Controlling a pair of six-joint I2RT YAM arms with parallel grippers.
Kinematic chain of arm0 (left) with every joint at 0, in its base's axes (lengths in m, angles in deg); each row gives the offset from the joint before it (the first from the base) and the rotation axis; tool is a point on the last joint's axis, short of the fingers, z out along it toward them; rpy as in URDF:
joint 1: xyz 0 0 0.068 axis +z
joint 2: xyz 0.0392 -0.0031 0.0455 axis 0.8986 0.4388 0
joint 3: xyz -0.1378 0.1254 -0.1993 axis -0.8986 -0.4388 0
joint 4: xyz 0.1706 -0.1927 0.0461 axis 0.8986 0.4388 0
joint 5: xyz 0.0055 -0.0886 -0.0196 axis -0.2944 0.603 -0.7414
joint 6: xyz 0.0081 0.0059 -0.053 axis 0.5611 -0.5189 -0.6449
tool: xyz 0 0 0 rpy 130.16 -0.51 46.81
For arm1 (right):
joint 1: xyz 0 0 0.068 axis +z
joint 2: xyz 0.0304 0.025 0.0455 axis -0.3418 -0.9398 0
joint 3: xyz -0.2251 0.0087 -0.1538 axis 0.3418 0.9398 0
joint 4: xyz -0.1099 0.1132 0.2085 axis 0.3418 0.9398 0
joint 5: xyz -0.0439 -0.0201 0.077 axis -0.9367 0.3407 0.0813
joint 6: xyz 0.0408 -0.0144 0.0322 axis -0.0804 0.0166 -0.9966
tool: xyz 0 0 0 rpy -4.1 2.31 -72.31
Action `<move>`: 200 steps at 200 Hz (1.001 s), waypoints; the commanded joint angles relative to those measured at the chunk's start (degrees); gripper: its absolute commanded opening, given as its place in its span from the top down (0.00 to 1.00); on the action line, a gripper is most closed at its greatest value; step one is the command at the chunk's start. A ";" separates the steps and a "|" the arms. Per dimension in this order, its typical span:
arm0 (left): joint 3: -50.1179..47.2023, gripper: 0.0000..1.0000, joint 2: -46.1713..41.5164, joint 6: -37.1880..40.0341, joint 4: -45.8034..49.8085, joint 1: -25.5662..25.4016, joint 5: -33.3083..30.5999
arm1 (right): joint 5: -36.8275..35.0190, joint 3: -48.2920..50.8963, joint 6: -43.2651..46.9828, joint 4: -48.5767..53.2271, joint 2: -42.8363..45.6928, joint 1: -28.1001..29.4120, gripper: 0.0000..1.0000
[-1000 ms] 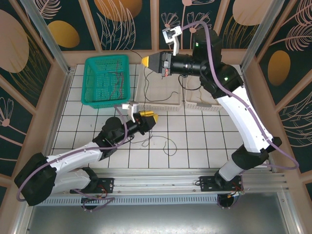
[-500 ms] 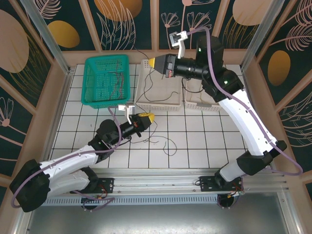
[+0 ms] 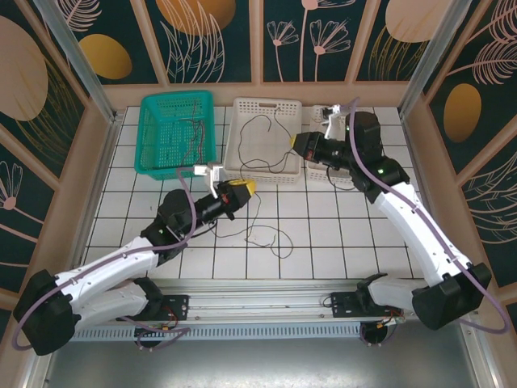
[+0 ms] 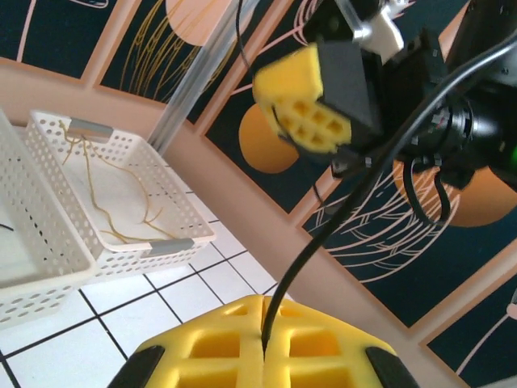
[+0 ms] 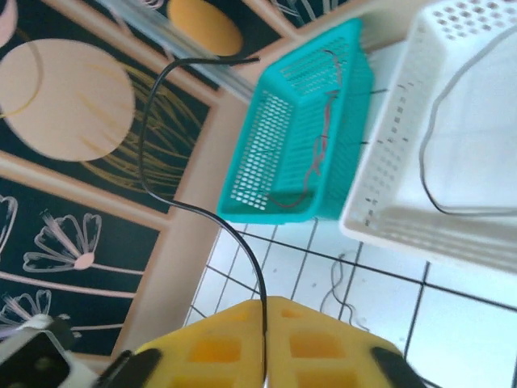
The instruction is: Untangle the cables
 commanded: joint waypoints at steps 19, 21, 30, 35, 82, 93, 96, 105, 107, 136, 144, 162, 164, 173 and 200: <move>12.98 1.00 5.35 7.86 15.04 0.03 -5.91 | -6.29 5.62 1.16 -1.18 6.17 -0.33 0.59; 13.83 1.00 5.69 8.19 15.57 0.07 -6.10 | -6.74 5.94 1.28 -1.13 6.51 -0.31 0.57; 17.84 1.00 7.62 9.41 18.03 0.07 -6.72 | -8.76 7.17 1.66 -0.68 8.21 -0.37 0.51; 20.00 1.00 8.66 10.04 19.16 0.20 -7.05 | -9.79 8.03 1.83 -0.54 9.11 -0.31 0.48; 40.18 1.00 19.14 13.22 27.31 4.91 -7.35 | -15.79 18.22 2.07 -1.63 20.26 -0.38 0.30; 45.03 1.00 21.72 13.57 28.62 6.48 -6.49 | -16.49 20.92 2.03 -2.28 23.19 -0.36 0.29; 46.52 1.00 22.36 13.83 29.05 6.75 -6.53 | -16.59 21.70 1.95 -2.50 23.99 -0.31 0.28; 50.74 1.00 24.45 14.72 30.43 7.49 -6.71 | -16.69 24.12 1.54 -3.21 26.25 -0.40 0.28; 51.70 1.00 25.03 14.93 30.65 7.60 -6.76 | -16.73 24.56 1.40 -3.37 26.74 -0.33 0.27; 63.15 1.00 33.00 16.09 34.14 9.97 -6.96 | -15.43 30.08 0.18 -4.03 32.14 -0.37 0.27; 65.27 1.00 35.29 16.12 34.54 10.77 -6.80 | -15.41 31.03 0.18 -3.65 33.50 -0.31 0.26; 68.48 1.00 39.97 16.24 34.38 12.01 -7.04 | -15.94 32.57 0.56 -2.56 36.40 -0.31 0.26; 68.84 1.00 40.73 16.32 34.38 12.03 -7.10 | -16.01 32.61 0.67 -2.44 36.66 -0.30 0.26; 70.29 1.00 43.04 16.22 34.38 12.50 -7.47 | -16.35 32.71 1.17 -1.43 37.80 -0.35 0.26; 73.72 1.00 49.55 16.40 34.00 13.36 -8.41 | -17.76 31.50 3.19 2.25 40.28 -0.30 0.24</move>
